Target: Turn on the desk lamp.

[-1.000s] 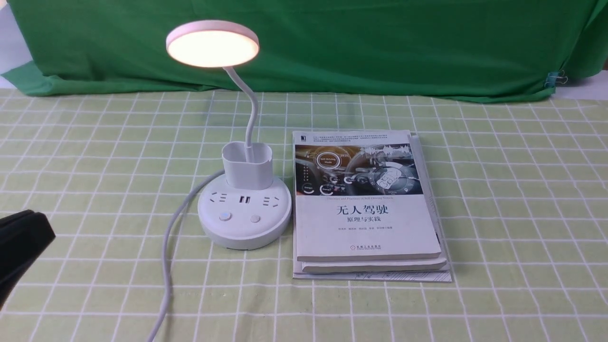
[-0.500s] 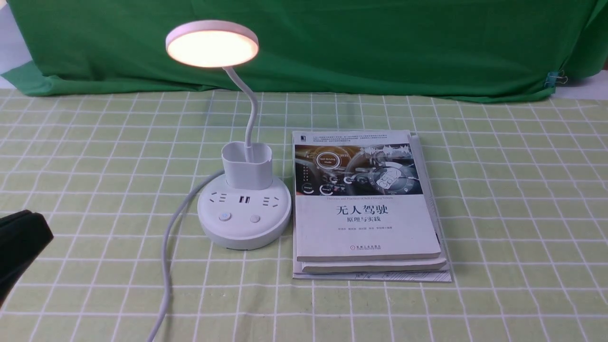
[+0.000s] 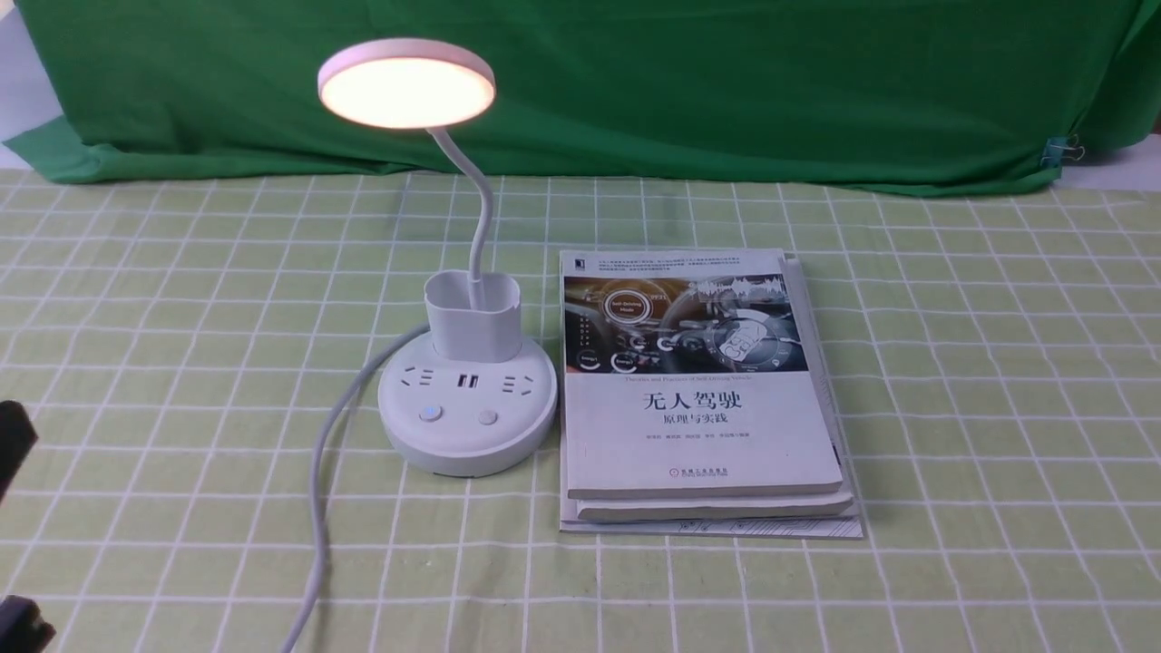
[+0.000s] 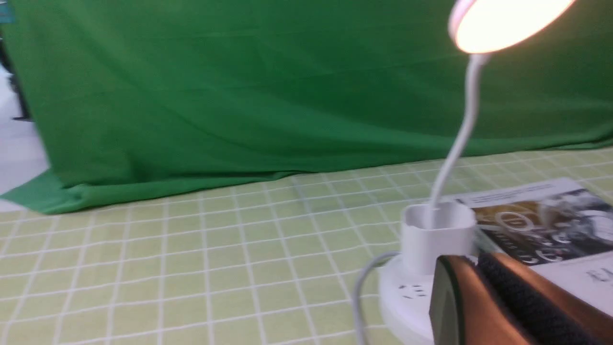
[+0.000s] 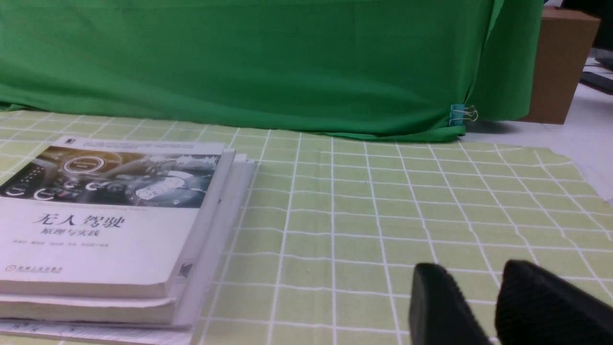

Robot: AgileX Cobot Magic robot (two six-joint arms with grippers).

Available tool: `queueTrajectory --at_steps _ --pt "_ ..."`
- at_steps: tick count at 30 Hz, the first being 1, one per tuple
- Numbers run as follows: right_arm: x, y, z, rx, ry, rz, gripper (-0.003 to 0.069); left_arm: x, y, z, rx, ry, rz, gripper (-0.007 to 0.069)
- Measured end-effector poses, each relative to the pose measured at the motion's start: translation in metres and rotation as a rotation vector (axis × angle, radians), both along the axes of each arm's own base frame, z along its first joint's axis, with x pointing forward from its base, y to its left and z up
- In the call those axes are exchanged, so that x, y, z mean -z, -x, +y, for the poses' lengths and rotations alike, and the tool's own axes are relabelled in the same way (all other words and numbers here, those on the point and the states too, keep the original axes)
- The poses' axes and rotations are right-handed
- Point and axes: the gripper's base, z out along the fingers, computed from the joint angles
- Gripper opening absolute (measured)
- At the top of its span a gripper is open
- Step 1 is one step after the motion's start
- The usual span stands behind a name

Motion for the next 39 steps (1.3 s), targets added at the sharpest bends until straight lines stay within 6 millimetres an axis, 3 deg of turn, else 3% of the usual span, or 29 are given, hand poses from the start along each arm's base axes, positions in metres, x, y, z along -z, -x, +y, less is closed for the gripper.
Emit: queueTrajectory --at_steps 8,12,39 --pt "0.000 0.000 0.000 0.000 0.000 0.001 0.0245 0.059 0.017 0.015 -0.228 0.012 -0.017 0.0019" --pt "0.000 0.000 0.000 0.000 0.000 0.001 0.0245 0.079 0.018 0.017 -0.268 0.021 0.083 0.0019" --pt "0.000 0.000 0.000 0.000 0.000 0.001 0.0245 0.081 0.018 0.017 -0.261 0.022 0.099 0.0019"
